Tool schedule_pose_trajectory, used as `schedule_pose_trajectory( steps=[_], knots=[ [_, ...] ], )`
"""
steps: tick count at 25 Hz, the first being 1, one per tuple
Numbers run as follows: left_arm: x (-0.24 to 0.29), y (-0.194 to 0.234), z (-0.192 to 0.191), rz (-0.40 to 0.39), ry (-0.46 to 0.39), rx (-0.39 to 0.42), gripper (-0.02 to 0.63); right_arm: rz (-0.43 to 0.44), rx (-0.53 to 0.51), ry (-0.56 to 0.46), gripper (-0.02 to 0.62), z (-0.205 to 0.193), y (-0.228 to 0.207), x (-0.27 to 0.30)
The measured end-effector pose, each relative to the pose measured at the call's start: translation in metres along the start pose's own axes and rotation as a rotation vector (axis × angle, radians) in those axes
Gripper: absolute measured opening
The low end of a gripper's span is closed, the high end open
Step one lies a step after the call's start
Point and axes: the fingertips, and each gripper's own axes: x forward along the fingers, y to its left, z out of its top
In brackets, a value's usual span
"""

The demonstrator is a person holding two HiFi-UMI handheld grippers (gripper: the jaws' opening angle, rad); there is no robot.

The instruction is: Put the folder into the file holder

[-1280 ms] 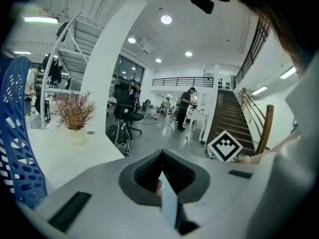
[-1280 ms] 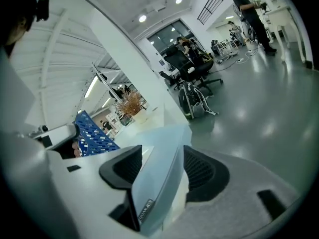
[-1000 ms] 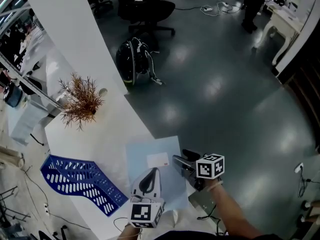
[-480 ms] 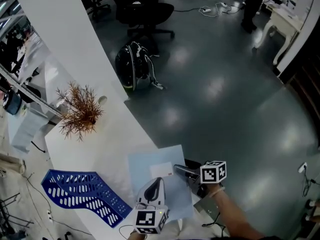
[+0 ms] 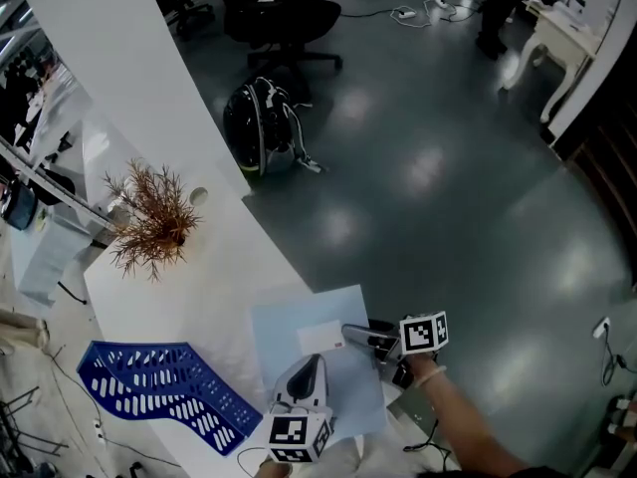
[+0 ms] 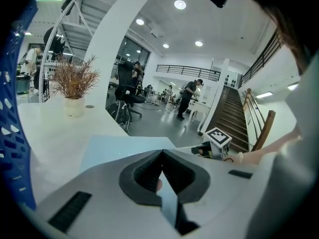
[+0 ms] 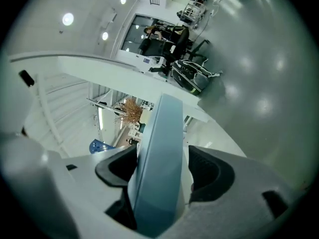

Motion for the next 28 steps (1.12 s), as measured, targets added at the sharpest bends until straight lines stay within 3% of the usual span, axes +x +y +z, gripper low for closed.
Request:
schedule_pose_trajectory(
  steps=[3,5,10,28],
  knots=[
    [-0.001,0.0,0.0,-0.002,-0.001,0.001,0.005,0.017,0.019,0.011,0.3,-0.001,0.001,0.001],
    [-0.001,0.0,0.0,0.0,-0.003,0.0,0.005,0.037,0.02,0.022,0.251,-0.002,0.003,0.001],
    [-0.004,0.001,0.001,0.006,-0.005,-0.008,0.005,0.052,0.053,0.025,0.217,-0.003,0.005,-0.001],
    [-0.025,-0.014,0.013,0.033,-0.044,-0.001,0.005,0.047,0.173,-0.101,0.15,0.013,0.023,-0.046]
  ],
)
